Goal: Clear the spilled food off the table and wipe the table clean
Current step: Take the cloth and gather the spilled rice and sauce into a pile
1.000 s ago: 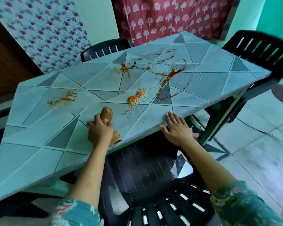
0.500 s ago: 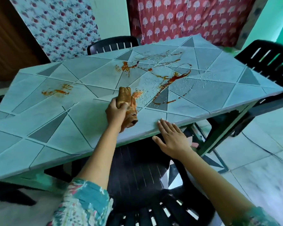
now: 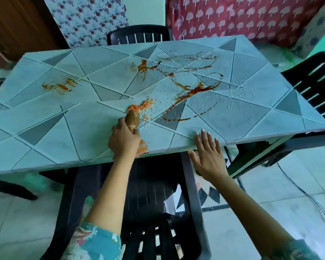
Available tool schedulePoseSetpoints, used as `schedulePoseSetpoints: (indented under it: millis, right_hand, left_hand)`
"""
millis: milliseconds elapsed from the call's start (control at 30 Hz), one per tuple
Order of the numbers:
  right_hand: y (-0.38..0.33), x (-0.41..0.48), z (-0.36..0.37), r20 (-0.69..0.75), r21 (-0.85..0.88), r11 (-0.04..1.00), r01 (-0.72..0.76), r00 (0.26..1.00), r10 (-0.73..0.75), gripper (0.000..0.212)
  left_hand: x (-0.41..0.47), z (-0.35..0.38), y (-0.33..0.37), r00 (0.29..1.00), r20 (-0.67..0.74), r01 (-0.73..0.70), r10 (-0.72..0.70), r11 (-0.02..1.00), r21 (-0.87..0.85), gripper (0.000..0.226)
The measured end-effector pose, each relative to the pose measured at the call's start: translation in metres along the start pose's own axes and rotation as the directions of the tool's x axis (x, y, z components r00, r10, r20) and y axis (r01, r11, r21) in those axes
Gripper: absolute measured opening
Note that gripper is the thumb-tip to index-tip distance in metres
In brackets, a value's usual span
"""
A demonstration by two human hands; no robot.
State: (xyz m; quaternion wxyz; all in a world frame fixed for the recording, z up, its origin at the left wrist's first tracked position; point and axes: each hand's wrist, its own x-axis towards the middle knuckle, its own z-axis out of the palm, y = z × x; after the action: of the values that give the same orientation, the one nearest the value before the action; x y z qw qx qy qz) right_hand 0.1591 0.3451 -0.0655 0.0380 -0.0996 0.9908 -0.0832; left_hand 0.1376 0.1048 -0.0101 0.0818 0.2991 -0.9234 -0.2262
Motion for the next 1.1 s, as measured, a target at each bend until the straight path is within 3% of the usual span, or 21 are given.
schedulePoseSetpoints:
  millis: [133, 200, 300, 400, 533, 700, 800, 1000, 1100]
  right_hand:
    - [0.019, 0.004, 0.001, 0.016, 0.001, 0.996, 0.084, 0.996, -0.084, 0.086]
    - [0.025, 0.004, 0.001, 0.016, 0.036, 0.991, 0.130, 0.991, -0.131, 0.090]
    - [0.038, 0.008, -0.006, 0.039, 0.065, 0.972, 0.228, 0.972, -0.230, 0.102]
    - [0.062, 0.016, -0.017, 0.057, 0.068, 0.947, 0.313, 0.947, -0.317, 0.112]
    - [0.102, 0.033, -0.019, 0.036, 0.046, 0.920, 0.389, 0.920, -0.391, 0.101]
    - [0.122, 0.043, -0.012, 0.062, -0.040, 0.877, 0.479, 0.877, -0.476, 0.071]
    - [0.121, 0.044, -0.012, 0.030, -0.047, 0.874, 0.484, 0.875, -0.483, 0.068]
    - [0.123, 0.055, -0.022, 0.021, -0.044, 0.836, 0.546, 0.838, -0.546, 0.071]
    - [0.123, 0.069, -0.025, 0.023, -0.039, 0.859, 0.511, 0.860, -0.510, 0.071]
  left_hand:
    - [-0.020, 0.027, 0.051, 0.987, 0.114, -0.099, 0.109, 0.991, -0.089, 0.048]
    - [-0.023, 0.029, 0.062, 0.978, 0.149, -0.109, 0.144, 0.970, -0.218, 0.044]
    - [-0.023, 0.005, 0.052, 0.998, -0.007, -0.065, 0.067, 0.927, -0.370, 0.037]
    - [-0.014, -0.016, 0.024, 0.983, -0.167, 0.029, -0.077, 0.960, -0.277, 0.037]
    - [-0.013, 0.001, 0.003, 0.966, -0.166, 0.178, -0.200, 0.974, -0.137, 0.042]
    - [-0.019, 0.040, 0.014, 0.993, -0.109, 0.060, -0.047, 0.991, 0.120, 0.063]
    - [-0.025, 0.050, 0.028, 0.987, -0.138, 0.106, -0.081, 0.977, 0.185, 0.063]
    - [-0.055, 0.077, 0.096, 0.997, -0.053, 0.057, -0.048, 0.983, 0.176, 0.060]
    - [-0.066, 0.090, 0.131, 0.999, 0.019, -0.038, 0.038, 0.999, 0.033, 0.058]
